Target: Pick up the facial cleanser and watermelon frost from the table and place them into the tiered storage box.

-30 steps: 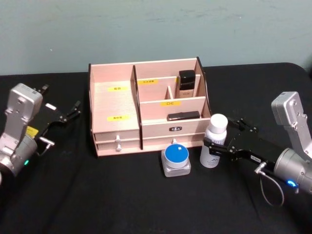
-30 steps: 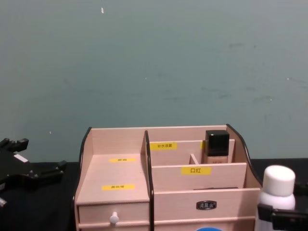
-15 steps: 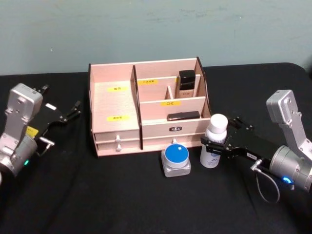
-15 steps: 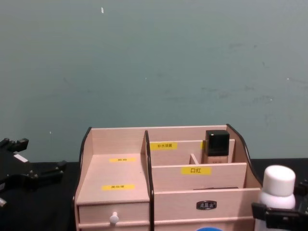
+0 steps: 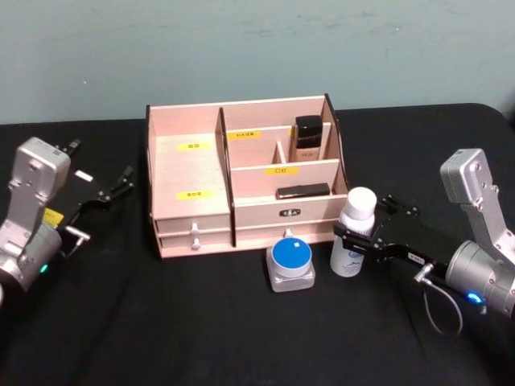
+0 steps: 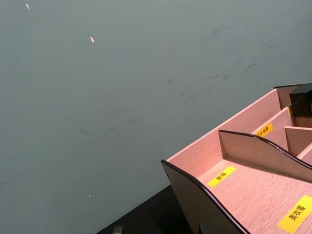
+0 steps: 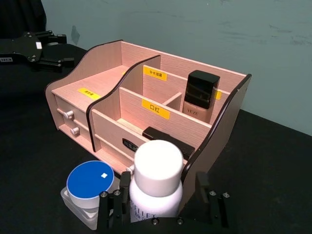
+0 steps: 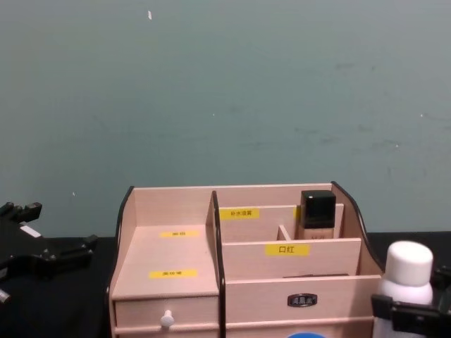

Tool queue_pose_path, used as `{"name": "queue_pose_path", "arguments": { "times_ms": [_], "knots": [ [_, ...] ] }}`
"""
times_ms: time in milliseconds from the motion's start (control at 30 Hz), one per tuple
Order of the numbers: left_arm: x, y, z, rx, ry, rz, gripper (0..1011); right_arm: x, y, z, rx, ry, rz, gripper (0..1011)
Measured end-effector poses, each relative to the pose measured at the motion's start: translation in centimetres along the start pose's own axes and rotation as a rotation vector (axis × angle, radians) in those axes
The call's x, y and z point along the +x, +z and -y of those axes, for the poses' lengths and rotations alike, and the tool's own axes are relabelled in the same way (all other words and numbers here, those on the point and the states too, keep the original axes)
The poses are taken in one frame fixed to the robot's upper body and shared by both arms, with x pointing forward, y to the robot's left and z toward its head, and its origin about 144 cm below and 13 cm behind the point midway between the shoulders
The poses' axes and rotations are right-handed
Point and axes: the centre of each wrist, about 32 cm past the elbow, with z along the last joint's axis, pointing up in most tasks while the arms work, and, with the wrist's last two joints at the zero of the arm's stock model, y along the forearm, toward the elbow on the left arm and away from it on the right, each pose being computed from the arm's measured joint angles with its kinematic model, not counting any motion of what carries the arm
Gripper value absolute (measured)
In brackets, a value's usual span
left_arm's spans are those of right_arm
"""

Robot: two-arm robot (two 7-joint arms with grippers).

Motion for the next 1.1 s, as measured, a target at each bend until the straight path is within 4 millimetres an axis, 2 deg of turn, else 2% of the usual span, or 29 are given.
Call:
{"name": "queue_pose_path", "arguments": {
  "times_ms": [267,333,933,1100],
  "knots": [
    [0.0,0.0,0.0,0.0,0.0,0.0,1010,0.0,0.01,0.03,-0.001,-0.001,0.0,634],
    [0.0,0.0,0.0,0.0,0.0,0.0,1009,0.01,0.01,0.04,-0.001,-0.001,0.0,613],
    [0.0,0.0,0.0,0.0,0.0,0.0,1010,0.06,0.06,-0.14,0.009,0.009,-0.014,613],
    [0.0,0.0,0.0,0.0,0.0,0.0,1010,0.22,0.72,-0.39,0.026,0.033,-0.011,613]
  ]
}}
